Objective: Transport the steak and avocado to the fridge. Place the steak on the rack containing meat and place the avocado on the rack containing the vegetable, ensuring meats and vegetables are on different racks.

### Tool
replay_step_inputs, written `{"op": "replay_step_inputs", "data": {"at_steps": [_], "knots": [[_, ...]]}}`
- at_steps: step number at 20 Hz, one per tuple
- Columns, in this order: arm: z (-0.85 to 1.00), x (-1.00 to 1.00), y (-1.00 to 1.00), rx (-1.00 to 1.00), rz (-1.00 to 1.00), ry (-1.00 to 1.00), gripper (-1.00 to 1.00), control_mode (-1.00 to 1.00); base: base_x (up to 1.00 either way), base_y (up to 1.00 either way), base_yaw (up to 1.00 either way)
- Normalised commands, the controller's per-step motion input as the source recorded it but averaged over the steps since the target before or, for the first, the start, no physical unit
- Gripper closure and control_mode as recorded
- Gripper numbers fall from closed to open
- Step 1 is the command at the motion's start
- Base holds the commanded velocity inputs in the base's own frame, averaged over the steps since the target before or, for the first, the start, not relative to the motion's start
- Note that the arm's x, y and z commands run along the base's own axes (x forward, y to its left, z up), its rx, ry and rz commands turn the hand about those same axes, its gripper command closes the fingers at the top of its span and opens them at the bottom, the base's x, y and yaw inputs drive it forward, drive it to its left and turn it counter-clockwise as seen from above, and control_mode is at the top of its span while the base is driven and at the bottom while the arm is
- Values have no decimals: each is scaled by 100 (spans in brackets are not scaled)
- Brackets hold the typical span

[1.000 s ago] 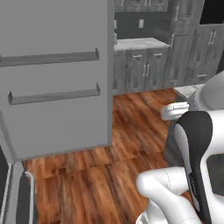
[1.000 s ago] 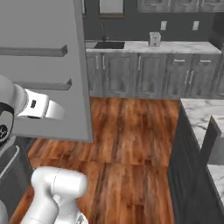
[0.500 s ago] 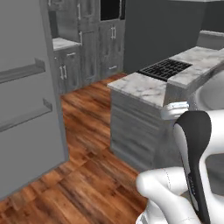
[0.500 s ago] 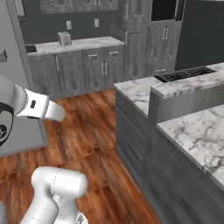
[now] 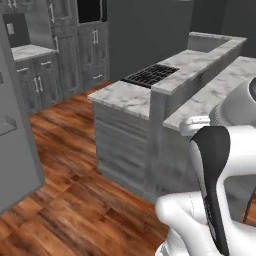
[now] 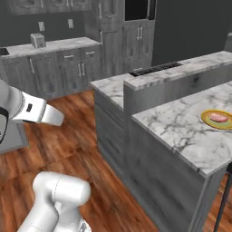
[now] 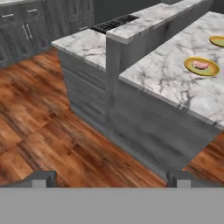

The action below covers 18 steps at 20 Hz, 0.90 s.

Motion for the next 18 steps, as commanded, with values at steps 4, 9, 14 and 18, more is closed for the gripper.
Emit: {"op": "replay_step_inputs", "data": {"at_steps": [4, 9, 14, 18], "knots": [[0, 0, 0, 0, 0, 0, -100, 100, -64, -100, 35], [0, 0, 0, 0, 0, 0, -100, 100, -51, -100, 32], [0, 0, 0, 0, 0, 0, -100, 100, -18, -100, 23], [0, 0, 0, 0, 0, 0, -100, 100, -18, -100, 36]]}}
